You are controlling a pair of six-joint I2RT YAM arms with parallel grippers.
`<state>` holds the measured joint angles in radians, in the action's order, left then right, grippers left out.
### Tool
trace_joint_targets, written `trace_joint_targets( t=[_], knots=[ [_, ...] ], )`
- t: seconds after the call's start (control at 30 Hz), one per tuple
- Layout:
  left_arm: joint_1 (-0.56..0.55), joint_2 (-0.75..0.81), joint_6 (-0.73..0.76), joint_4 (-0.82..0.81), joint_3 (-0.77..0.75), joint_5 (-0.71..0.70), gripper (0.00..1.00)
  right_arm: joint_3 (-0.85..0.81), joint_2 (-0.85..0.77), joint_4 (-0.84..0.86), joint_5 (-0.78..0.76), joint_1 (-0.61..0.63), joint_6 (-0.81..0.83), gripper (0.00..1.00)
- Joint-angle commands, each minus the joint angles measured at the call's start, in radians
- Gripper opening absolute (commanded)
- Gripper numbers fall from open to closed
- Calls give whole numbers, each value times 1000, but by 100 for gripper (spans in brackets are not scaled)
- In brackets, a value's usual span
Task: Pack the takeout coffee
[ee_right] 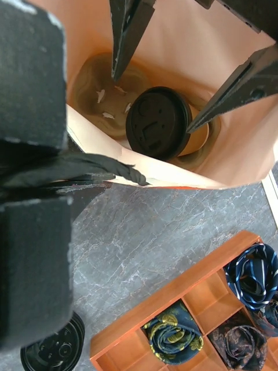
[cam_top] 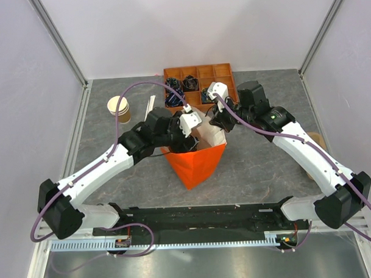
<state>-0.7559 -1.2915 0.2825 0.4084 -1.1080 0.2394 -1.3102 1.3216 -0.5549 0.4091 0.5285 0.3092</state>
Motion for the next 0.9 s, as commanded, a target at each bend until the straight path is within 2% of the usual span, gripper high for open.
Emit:
trace_joint_targets(
  t=[0.0, 0.1, 0.27, 0.43, 0.6, 0.7, 0.87],
  knots=[
    [3, 69, 40, -160, 60, 41, 88, -37, 1, 9, -58, -9, 5, 0],
    [12, 64, 35, -201, 80, 22, 88, -37, -1, 10, -55, -9, 4, 0],
    [10, 17, -42, -209, 20, -35, 81, -40, -1, 16, -47, -10, 1, 0],
    [7, -25, -92, -200, -18, -37, 79, -41, -1, 16, -46, -5, 2, 0],
    [7, -23, -138, -256, 19, -11, 74, -37, -5, 16, -44, 5, -1, 0],
    [7, -28, -175, -301, 34, -23, 62, -37, -5, 16, -47, 8, -1, 0],
    [6, -72, -256, -333, 14, -55, 58, -34, -9, 9, -46, 14, -4, 0]
  ],
)
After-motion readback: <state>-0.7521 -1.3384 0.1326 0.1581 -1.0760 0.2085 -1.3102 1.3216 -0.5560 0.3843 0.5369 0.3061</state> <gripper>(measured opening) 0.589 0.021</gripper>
